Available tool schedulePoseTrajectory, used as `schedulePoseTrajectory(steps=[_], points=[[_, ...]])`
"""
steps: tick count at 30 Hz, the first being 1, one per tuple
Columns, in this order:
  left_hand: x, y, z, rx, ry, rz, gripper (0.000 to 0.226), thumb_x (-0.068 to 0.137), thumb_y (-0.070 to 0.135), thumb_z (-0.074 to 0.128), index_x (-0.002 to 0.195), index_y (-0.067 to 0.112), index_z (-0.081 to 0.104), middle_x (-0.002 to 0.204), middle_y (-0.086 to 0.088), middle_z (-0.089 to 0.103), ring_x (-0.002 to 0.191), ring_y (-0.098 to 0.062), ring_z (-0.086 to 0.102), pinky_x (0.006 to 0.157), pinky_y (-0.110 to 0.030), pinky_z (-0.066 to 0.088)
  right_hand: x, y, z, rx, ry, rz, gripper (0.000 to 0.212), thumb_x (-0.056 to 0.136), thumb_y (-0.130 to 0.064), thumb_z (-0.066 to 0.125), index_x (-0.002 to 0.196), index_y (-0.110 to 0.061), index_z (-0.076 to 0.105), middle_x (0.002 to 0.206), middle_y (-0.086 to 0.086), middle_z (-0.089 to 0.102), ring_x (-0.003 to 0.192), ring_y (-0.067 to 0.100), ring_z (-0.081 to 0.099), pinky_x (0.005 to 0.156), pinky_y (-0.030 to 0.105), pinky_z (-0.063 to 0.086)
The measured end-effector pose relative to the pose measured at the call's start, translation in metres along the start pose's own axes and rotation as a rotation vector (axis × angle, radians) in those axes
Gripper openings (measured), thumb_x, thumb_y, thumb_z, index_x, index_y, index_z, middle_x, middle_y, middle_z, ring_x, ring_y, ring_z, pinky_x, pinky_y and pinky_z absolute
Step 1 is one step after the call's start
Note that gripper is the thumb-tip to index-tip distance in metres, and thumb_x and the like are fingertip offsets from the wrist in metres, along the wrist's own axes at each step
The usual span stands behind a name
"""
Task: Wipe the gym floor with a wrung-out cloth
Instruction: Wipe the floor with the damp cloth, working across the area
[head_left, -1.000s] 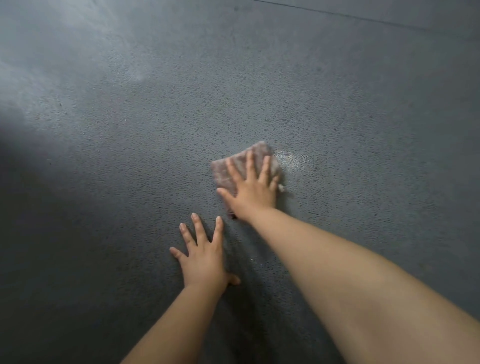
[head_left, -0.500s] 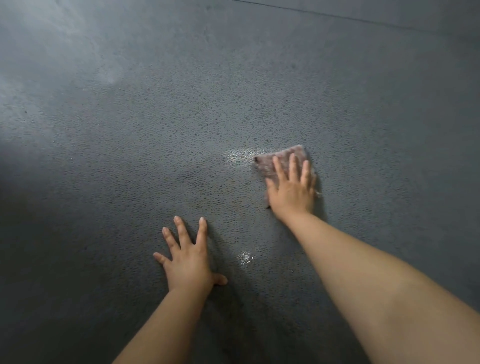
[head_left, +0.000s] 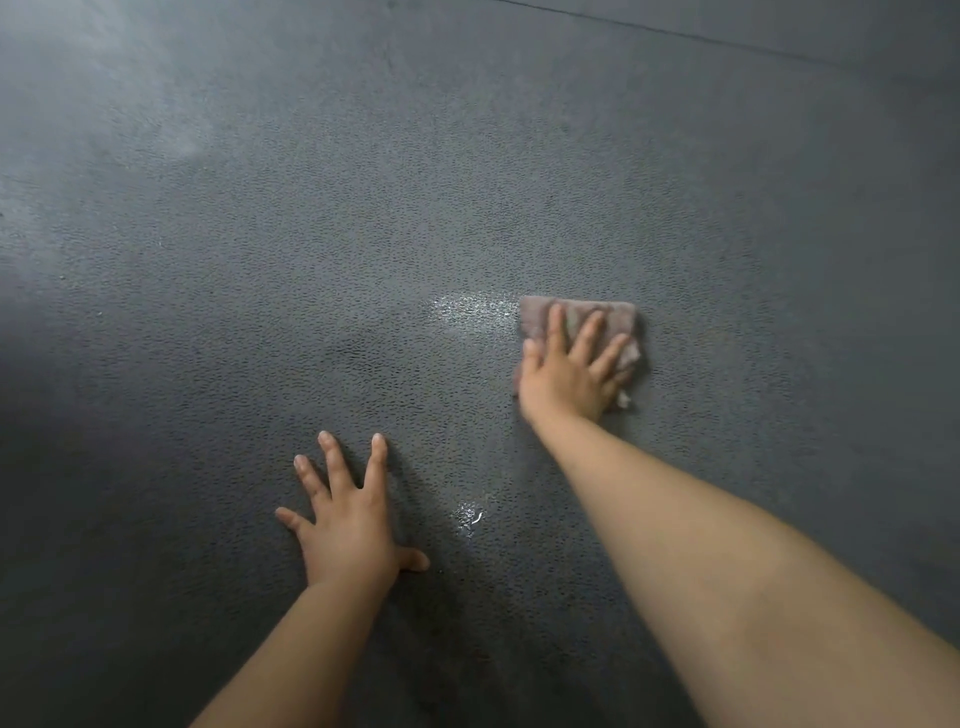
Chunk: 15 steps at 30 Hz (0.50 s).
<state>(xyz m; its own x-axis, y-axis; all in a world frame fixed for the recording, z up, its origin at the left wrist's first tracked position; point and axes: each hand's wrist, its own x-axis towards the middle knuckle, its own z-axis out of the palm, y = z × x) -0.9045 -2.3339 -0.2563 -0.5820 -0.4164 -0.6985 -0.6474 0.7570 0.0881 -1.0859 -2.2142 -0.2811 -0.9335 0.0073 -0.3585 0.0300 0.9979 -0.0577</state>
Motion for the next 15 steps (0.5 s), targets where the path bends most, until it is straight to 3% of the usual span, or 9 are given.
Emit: schedulePoseTrajectory(steps=[3, 7, 11, 15], points=[[0.0, 0.001, -0.001, -0.001, 0.009, 0.001, 0.132, 0.062, 0.055, 0.078, 0.146, 0.031, -0.021, 0.148, -0.016, -0.035, 0.14, -0.042, -0.021, 0.108, -0.064, 0.012, -0.035, -0.038, 0.015, -0.029, -0.048, -0.317, 0.056, 0.097, -0.056, 0.013, 0.146, -0.043, -0.011, 0.157, 0.005, -0.019, 0.139, 0.044, -0.021, 0.111, 0.061, -0.011], [0.0, 0.0, -0.001, 0.001, 0.037, 0.005, 0.131, 0.062, 0.055, 0.078, 0.148, 0.03, -0.017, 0.149, -0.016, -0.033, 0.141, -0.041, -0.02, 0.108, -0.064, 0.014, -0.073, -0.064, 0.031, -0.114, -0.128, -0.681, 0.059, 0.096, -0.056, 0.028, 0.148, -0.044, 0.002, 0.158, 0.004, -0.018, 0.14, 0.04, -0.024, 0.109, 0.06, -0.014], [-0.001, 0.0, -0.002, 0.001, 0.031, -0.013, 0.131, 0.061, 0.055, 0.079, 0.147, 0.032, -0.018, 0.149, -0.015, -0.035, 0.14, -0.041, -0.022, 0.109, -0.063, 0.012, -0.057, -0.052, 0.027, -0.142, -0.089, -0.72, 0.058, 0.096, -0.053, 0.031, 0.148, -0.044, 0.007, 0.159, 0.0, -0.013, 0.143, 0.032, -0.019, 0.11, 0.05, -0.017], [-0.002, -0.003, -0.003, -0.024, 0.016, -0.017, 0.131, 0.063, 0.054, 0.078, 0.146, 0.034, -0.021, 0.148, -0.013, -0.038, 0.14, -0.04, -0.024, 0.111, -0.062, 0.009, -0.017, -0.016, 0.014, -0.103, 0.002, -0.522, 0.056, 0.097, -0.055, 0.025, 0.148, -0.044, 0.005, 0.159, 0.0, -0.009, 0.145, 0.029, -0.014, 0.114, 0.047, -0.012]])
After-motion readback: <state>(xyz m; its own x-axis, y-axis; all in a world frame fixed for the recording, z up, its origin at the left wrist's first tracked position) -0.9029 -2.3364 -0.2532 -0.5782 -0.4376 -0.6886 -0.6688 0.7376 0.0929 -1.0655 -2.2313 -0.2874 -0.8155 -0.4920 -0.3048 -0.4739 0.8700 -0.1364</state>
